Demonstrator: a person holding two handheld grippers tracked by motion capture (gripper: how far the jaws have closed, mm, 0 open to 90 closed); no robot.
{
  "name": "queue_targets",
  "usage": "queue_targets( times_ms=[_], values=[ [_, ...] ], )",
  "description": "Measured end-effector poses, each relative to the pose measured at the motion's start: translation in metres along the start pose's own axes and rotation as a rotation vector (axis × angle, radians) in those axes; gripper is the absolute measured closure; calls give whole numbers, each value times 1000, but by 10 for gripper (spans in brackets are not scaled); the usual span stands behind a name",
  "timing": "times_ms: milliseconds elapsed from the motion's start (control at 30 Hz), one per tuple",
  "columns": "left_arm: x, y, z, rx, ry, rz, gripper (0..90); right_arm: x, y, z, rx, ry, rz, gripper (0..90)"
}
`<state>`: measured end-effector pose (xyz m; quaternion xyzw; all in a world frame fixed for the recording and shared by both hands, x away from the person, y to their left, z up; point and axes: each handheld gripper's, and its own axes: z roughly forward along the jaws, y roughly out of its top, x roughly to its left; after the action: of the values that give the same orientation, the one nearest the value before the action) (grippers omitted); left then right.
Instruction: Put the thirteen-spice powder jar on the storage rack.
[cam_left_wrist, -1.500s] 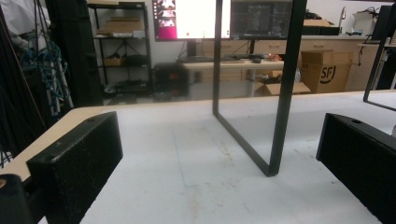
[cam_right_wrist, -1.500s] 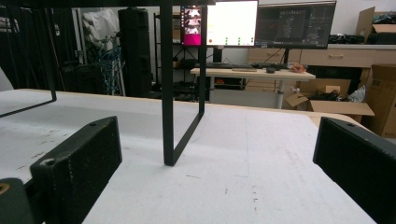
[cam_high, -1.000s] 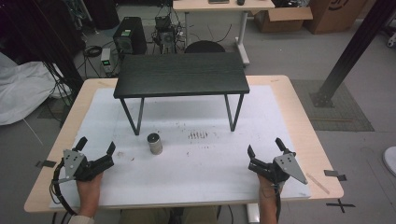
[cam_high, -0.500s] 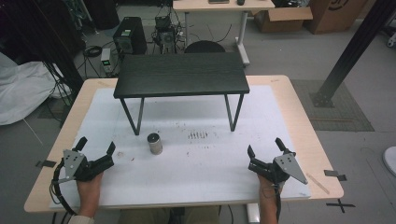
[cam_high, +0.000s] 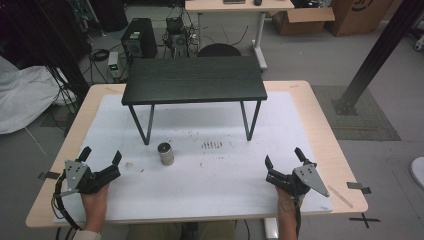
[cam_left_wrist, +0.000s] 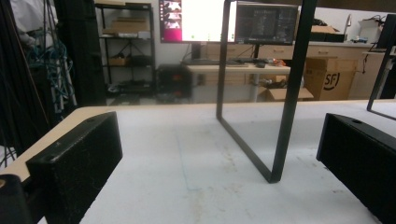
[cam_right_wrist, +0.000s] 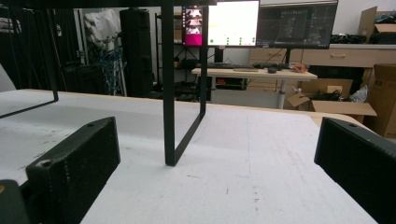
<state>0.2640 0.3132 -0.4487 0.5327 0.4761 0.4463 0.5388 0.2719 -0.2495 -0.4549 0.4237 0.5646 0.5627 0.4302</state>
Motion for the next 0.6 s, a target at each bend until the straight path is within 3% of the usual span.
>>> queue_targets(
  times_ms=[500,600],
  values=[
    [-5,27,0,-16,-77,-14,2,0,0,0,4,0,-1,0],
    [-9,36,2,-18,-128,-8,3,0,0,0,4,0,-1,0]
  ],
)
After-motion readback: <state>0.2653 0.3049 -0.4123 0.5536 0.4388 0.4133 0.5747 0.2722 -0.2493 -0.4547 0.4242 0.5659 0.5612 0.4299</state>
